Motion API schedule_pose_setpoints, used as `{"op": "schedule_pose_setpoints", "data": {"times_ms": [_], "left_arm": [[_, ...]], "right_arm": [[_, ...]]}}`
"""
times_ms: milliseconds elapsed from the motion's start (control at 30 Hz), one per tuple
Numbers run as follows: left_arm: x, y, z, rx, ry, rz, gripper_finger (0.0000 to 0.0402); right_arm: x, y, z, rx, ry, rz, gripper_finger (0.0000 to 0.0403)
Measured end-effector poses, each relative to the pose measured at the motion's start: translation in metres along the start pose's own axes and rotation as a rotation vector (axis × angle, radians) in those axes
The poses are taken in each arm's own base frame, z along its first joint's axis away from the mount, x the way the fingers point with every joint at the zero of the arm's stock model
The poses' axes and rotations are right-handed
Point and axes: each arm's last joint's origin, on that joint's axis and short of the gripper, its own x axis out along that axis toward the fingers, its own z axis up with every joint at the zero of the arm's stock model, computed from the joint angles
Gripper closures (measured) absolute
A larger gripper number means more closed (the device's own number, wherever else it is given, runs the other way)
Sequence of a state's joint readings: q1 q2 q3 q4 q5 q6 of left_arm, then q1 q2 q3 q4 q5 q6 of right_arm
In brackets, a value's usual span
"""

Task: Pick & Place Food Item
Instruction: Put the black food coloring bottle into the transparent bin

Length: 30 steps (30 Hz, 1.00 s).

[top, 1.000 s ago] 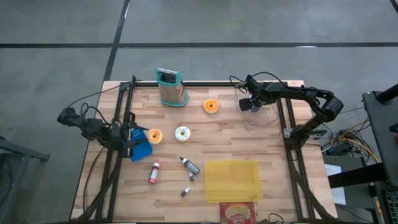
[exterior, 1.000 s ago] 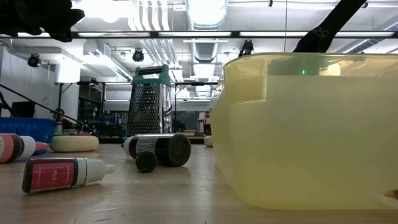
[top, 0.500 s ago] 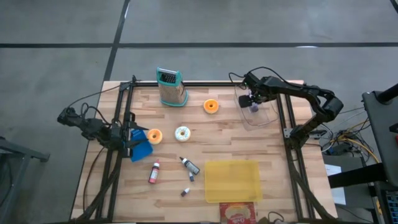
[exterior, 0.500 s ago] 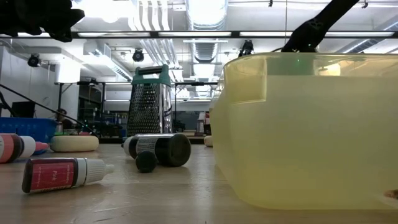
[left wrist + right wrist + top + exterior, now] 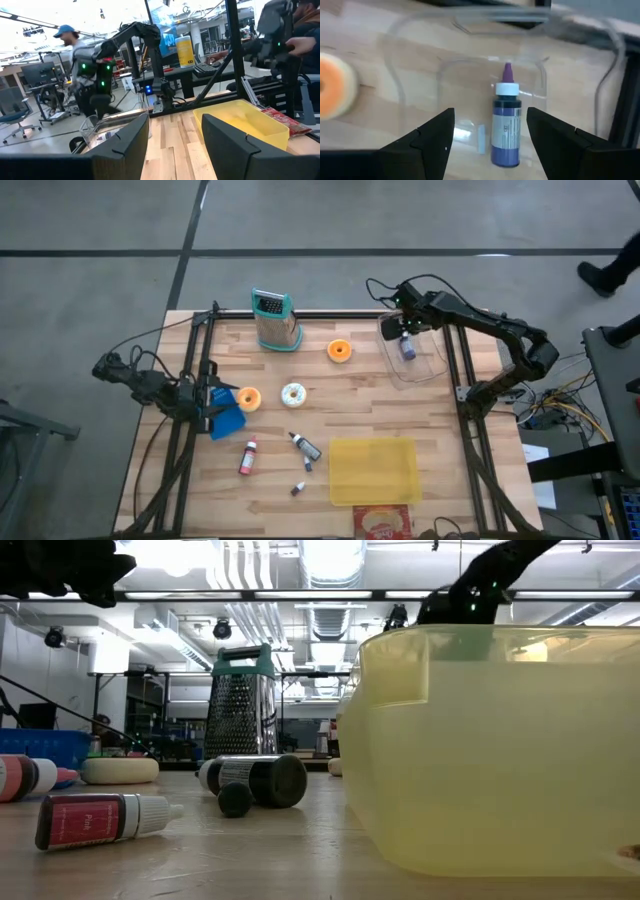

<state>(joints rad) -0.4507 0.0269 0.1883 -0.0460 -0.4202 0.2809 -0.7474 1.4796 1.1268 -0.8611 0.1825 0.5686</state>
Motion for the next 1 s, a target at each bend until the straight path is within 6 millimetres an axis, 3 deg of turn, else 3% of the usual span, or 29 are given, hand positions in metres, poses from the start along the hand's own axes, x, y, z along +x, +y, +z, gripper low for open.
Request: {"op": "schedule_pose_setpoints", "data": {"times_ms": [233, 567, 800, 1000], "left_arm": [[0.0, 0.0, 0.0, 0.0, 0.0, 0.0, 0.0213], [0.0, 0.0, 0.0, 0.0, 0.0, 0.0, 0.0213], [0.0, 0.0, 0.0, 0.0, 0.0, 0.0, 0.0213], [0.0, 0.0, 0.0, 0.0, 0.0, 0.0, 0.0213]], "right_arm": [[-0.053, 0.002, 0.002, 0.003, -0.149, 0.115, 0.0161], [-0.117, 0.006, -0.032, -0.077, -0.35, 0.35, 0.0151], [-0.135, 0.023, -0.054, -0.179, -0.445, 0.525, 0.0147], [-0.13, 0.044, -0.069, -0.309, -0.491, 0.614, 0.0153]]}}
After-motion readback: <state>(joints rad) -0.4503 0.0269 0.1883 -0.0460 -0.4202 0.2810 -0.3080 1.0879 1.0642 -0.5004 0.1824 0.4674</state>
